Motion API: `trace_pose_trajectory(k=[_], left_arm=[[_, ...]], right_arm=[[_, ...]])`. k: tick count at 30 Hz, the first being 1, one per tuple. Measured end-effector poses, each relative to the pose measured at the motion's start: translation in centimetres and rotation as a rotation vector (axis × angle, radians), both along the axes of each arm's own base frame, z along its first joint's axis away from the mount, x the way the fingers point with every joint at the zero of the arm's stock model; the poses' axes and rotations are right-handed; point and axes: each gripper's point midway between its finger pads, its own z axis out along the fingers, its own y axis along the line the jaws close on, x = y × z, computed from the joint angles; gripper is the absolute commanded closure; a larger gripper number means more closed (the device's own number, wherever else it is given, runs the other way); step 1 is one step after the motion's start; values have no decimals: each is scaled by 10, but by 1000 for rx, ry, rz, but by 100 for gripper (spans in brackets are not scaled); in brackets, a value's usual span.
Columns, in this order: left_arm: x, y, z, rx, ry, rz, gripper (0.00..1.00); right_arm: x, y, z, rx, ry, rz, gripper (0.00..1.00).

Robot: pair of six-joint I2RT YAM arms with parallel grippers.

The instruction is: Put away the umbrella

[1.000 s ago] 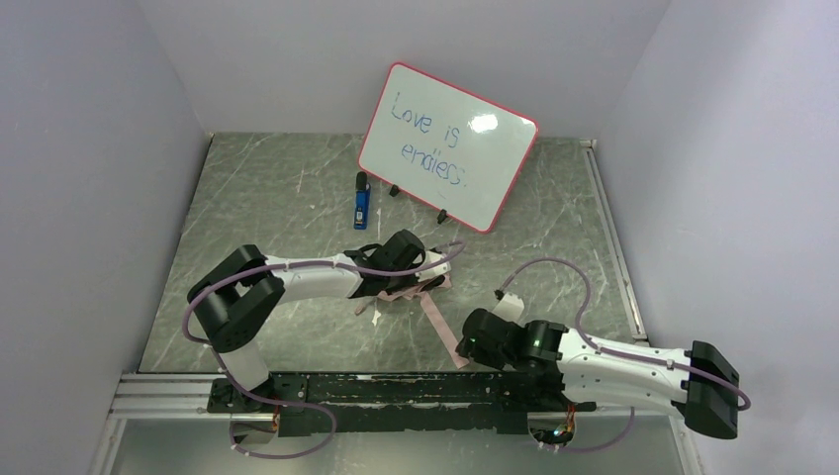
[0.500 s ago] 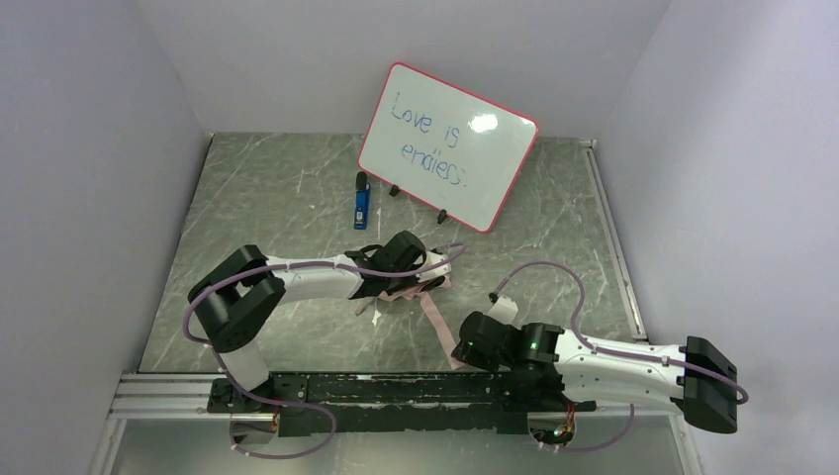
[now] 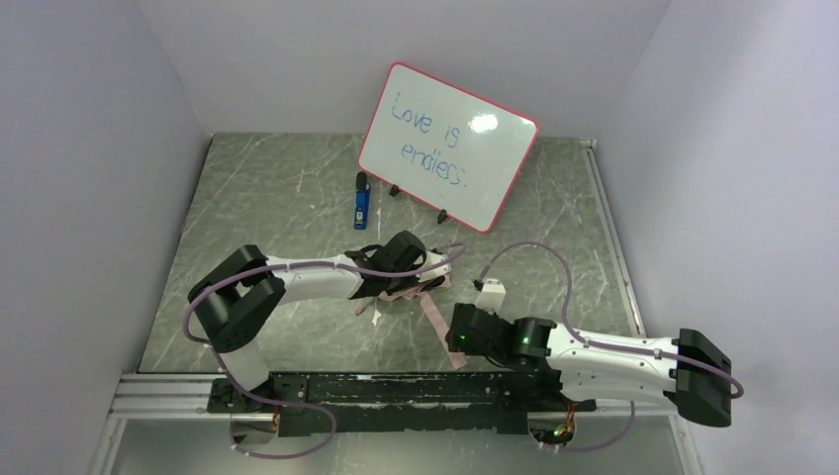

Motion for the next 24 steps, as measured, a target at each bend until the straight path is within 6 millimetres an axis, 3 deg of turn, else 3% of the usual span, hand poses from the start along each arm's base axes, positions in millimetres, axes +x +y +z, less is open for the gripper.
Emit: trace_pose_trajectory(k=[5,11,18,24], left_arm=[[0,0,0,0,0,0,95],[0,0,0,0,0,0,95],[0,0,0,0,0,0,95],[0,0,0,0,0,0,95]], right_arm=[[24,17,24,-5,-207,163,29],[40,34,37,-27,-397,340,28],[48,44,23,-120,-454,439,28],[50,41,-2,-214,-401,447,32]])
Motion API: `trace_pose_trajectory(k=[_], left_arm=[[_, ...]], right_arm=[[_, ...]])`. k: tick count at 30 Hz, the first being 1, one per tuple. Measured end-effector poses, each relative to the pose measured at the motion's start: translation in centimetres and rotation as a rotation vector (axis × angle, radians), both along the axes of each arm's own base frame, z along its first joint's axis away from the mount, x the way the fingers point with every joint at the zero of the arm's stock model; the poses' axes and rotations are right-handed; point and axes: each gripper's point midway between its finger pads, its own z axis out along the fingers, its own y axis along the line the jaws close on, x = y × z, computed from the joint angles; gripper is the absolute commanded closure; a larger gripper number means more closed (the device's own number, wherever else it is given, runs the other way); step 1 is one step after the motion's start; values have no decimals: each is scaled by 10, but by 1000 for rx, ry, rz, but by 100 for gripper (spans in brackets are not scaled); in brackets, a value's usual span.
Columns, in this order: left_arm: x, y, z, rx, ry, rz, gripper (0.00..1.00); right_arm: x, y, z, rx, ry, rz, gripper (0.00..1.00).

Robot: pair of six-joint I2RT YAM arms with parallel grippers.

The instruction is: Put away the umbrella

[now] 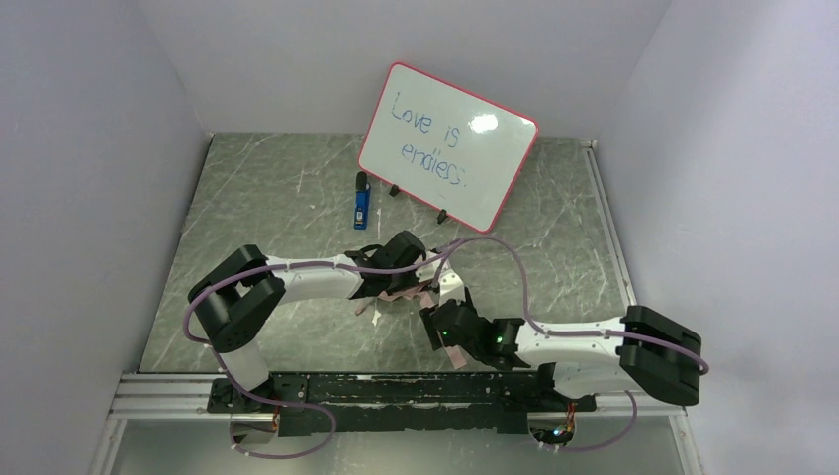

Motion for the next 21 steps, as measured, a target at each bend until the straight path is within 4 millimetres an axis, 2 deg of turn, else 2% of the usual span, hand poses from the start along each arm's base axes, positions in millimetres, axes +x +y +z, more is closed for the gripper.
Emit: trace_pose_trajectory(k=[6,13,21], left_arm=[[0,0,0,0,0,0,95],[5,3,1,2,-12,21,95],[7,5,1,5,-21,33,95]], right_arm=[[-2,-1,-12,-24,53,-48,36],[0,2,-14,-52,84,-102,43],[1,3,-15,-60,109,-144,56]])
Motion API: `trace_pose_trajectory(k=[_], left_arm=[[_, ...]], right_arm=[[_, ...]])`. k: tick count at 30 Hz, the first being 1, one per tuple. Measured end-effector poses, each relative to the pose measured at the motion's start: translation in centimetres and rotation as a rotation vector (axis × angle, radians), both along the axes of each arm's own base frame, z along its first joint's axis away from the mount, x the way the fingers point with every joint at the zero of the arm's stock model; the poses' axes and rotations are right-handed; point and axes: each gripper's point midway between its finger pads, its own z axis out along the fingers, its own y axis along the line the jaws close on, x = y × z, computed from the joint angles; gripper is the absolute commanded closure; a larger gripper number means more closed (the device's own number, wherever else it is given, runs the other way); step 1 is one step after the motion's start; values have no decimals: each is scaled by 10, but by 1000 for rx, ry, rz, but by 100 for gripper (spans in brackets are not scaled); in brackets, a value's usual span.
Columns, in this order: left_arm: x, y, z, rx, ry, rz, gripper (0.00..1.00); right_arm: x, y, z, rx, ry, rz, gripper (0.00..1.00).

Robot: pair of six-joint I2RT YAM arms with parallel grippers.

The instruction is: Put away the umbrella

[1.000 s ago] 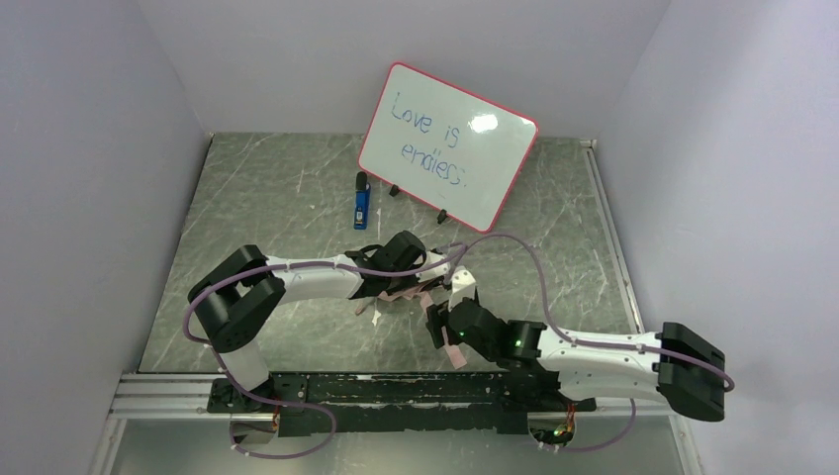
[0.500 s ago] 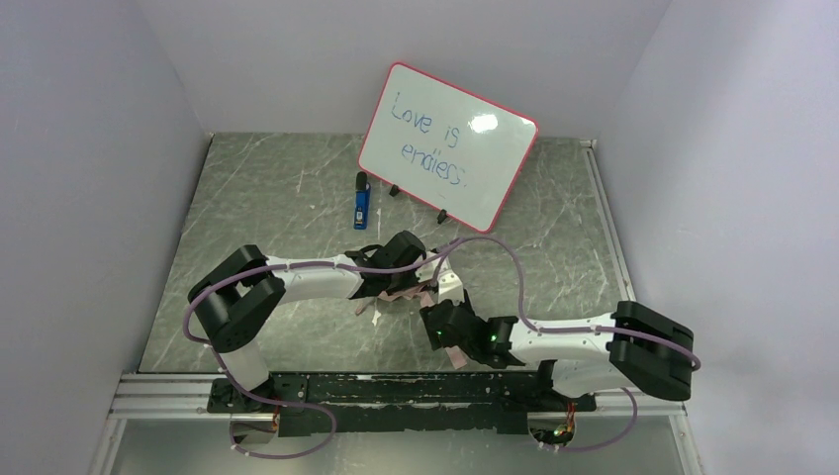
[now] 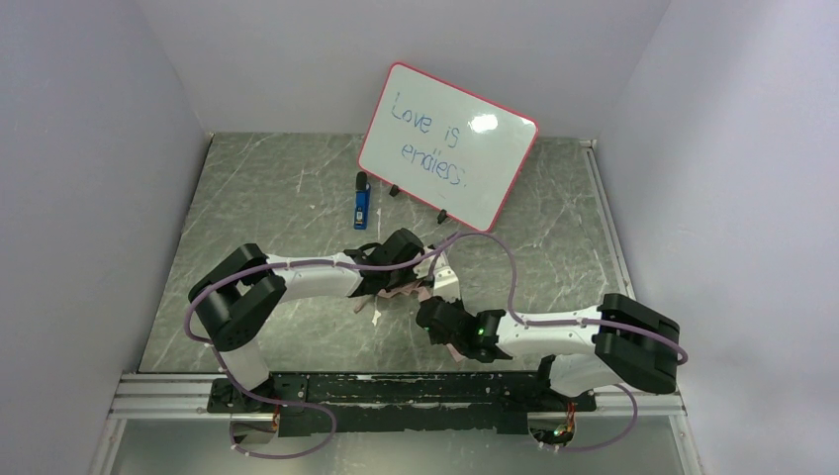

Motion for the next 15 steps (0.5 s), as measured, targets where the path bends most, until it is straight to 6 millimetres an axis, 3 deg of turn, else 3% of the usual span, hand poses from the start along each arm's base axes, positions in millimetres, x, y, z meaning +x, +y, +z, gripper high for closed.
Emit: trace_pose_trajectory(k=[15], left_arm=[[4,3,0,1,-5,18,95]], right_arm=[[5,7,-1,1,1,-43,79]])
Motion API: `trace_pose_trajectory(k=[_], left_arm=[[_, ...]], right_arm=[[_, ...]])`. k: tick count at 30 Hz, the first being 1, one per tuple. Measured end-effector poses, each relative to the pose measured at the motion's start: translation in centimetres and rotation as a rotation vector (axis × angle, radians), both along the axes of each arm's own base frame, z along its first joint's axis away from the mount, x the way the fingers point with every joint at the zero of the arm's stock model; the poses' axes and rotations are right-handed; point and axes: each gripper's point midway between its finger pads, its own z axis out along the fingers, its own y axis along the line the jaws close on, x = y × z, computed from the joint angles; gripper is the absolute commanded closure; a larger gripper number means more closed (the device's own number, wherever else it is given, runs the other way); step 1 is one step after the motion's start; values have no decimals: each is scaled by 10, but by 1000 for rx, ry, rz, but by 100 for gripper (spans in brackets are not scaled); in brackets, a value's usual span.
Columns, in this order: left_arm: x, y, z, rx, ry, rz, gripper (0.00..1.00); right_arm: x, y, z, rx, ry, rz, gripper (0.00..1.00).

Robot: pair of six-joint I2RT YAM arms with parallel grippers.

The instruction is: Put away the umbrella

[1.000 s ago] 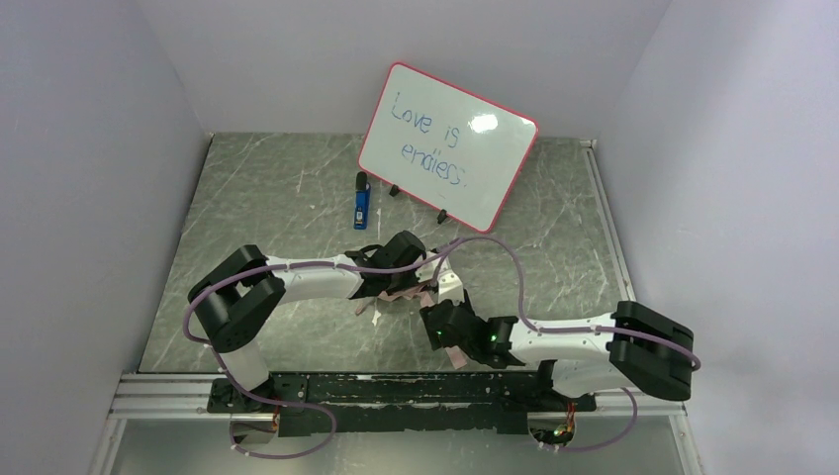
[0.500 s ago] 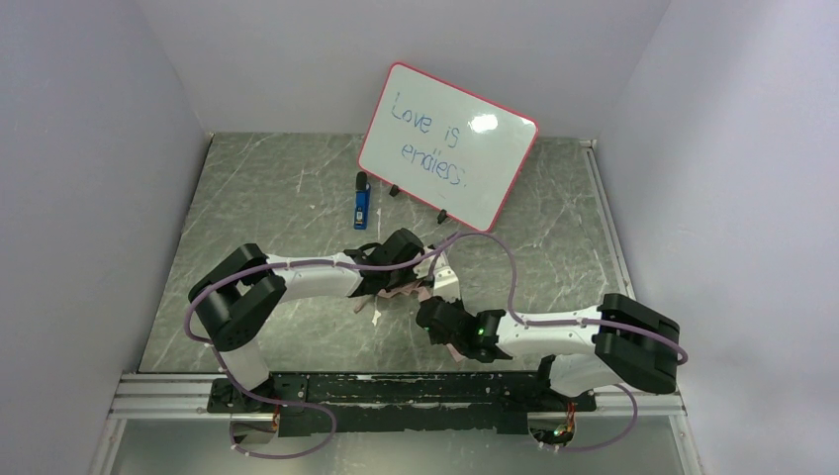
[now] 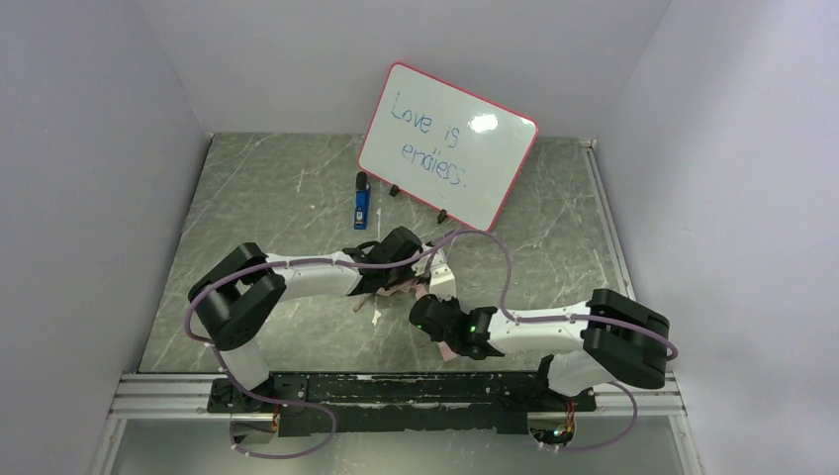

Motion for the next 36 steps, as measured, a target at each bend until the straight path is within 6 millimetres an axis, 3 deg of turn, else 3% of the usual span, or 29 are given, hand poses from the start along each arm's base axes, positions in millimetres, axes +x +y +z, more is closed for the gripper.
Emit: trace_pose_trajectory(k=[6,16,25,36], left_arm=[[1,2,0,1,-2,10,95],[2,2,0,6,-7,9,95],[-1,1,0,14,-10,-3,95],[-8,-6,-1,12,0,-31,95]], right_arm=[[1,3,0,5,1,-11,100],[-10,6,1,34,44,47,100],[-48,30,4,97,105,177,100],[-74,34,2,162,112,122,100]])
